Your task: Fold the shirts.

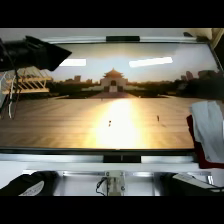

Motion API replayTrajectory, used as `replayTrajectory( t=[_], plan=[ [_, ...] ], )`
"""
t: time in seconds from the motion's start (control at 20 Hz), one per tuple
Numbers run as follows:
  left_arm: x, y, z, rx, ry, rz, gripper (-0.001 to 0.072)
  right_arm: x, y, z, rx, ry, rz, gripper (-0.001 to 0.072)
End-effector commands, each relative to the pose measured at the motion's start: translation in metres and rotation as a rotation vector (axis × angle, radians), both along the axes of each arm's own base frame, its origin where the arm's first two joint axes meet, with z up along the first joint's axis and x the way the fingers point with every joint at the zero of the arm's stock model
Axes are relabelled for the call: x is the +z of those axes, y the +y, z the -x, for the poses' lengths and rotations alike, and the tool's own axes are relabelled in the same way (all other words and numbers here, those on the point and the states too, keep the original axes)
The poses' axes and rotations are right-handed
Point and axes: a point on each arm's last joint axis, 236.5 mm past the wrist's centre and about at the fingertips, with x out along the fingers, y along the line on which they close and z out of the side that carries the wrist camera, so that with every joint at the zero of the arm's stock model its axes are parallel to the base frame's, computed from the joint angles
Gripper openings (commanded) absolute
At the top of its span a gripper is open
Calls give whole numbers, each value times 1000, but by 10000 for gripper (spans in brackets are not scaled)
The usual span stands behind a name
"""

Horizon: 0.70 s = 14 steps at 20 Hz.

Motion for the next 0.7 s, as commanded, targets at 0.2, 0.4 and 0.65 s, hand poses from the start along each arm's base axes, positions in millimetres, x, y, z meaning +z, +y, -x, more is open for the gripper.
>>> replayTrajectory(
  t=[0.2,0.4,0.65],
  plan=[
    [-1,0,0,0,2,-1,607,-7,30,90,-197,3,-134,57],
    [-1,0,0,0,2,-1,607,-9,49,139,-312,-19,-182,56],
    [-1,0,0,0,2,-1,607,-19,54,145,-307,-88,-233,309]
  ],
)
